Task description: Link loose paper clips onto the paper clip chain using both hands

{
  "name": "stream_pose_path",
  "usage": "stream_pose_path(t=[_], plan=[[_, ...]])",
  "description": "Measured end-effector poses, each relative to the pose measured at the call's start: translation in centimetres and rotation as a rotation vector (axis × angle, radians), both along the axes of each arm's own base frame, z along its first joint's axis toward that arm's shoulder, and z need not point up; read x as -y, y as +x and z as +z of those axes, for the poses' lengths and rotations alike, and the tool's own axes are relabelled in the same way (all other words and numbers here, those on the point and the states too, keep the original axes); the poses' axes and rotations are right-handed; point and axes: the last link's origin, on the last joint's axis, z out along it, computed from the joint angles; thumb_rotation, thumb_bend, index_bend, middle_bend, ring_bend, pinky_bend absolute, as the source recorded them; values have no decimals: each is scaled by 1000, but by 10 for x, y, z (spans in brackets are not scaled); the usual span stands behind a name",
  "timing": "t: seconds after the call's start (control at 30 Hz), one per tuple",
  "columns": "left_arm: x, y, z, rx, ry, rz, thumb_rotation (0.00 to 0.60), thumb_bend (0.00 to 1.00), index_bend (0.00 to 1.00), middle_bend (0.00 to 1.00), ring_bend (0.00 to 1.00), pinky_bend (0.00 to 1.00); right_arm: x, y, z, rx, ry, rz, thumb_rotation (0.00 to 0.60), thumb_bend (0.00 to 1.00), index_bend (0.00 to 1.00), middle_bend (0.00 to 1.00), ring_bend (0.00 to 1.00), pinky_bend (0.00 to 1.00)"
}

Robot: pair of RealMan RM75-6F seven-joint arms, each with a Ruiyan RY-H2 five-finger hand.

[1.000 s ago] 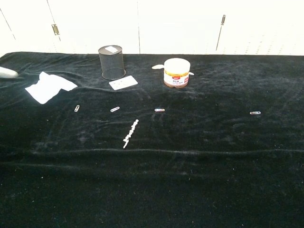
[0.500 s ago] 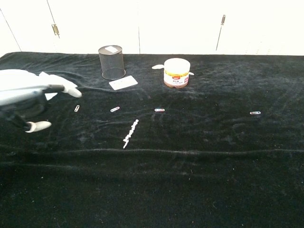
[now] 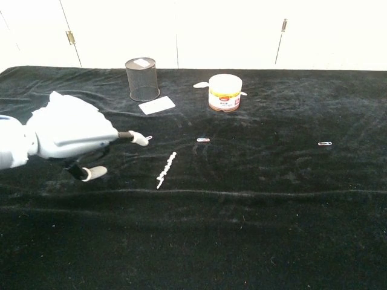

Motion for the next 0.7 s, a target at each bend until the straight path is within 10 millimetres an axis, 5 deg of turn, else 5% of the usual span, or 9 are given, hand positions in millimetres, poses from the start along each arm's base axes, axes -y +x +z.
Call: stream_pose_path(t=[0.7], plan=[[-18, 36, -43, -114, -33, -129, 600, 538, 112, 832, 839, 876, -15, -18, 9, 54, -33, -66, 600, 364, 0, 0, 0, 0]])
